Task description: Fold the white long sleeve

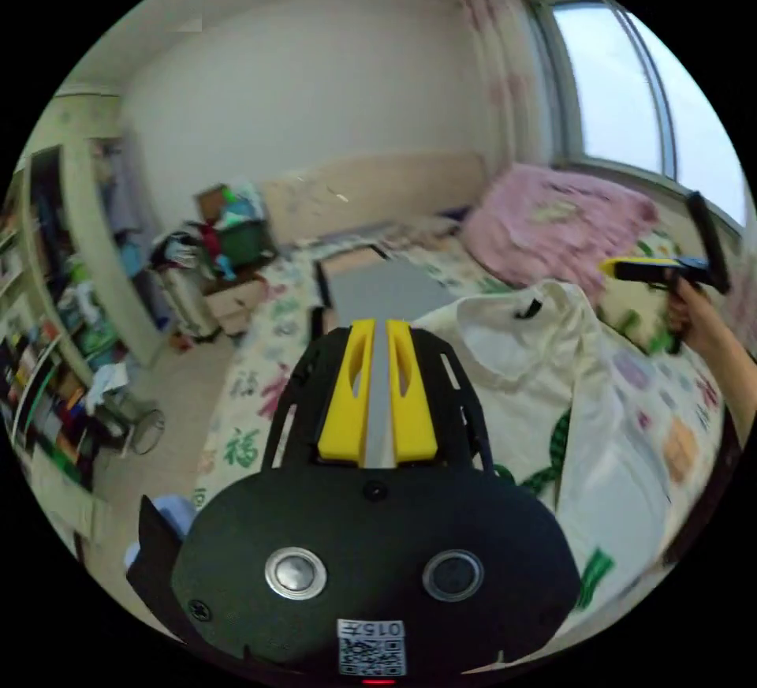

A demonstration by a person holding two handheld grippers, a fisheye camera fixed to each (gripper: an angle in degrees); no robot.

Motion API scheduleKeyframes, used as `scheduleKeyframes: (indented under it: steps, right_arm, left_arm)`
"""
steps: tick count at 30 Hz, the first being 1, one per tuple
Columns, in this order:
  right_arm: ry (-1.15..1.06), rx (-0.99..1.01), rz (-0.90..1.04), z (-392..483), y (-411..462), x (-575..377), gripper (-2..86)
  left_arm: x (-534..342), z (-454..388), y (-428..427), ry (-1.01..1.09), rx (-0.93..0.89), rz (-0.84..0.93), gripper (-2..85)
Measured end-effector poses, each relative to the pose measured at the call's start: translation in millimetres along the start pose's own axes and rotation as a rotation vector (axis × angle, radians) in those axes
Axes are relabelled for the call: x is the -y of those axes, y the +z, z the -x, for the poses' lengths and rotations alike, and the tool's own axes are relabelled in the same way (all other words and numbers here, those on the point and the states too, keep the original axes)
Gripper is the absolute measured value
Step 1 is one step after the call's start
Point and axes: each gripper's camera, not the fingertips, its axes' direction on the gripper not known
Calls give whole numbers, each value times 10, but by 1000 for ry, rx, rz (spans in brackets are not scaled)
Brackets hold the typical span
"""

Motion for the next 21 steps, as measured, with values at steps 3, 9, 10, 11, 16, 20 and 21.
scheduleKeyframes:
  steps: [3,9,10,11,16,20,21]
  right_arm:
    - [-157,115,64,200,-8,-296,88]
    - [-4,244,499,92,182,-1791,95]
    - [26,259,534,88,164,-1931,97]
    - [86,267,591,92,105,-2179,101]
    - [211,315,651,200,-203,-2608,104]
    - [152,339,672,319,-242,-2619,94]
    - [130,317,674,334,-239,-2625,88]
  left_arm:
    - [-355,40,-172,30,-182,24,72]
    - [-2009,-100,-469,201,-458,317,65]
    - [-2299,-170,-538,217,-482,389,65]
    - [-2426,-214,-577,227,-494,421,65]
    - [-3046,-630,-910,269,-674,516,67]
    - [-3132,-873,-950,323,-735,512,74]
    - [-3142,-927,-954,337,-748,506,75]
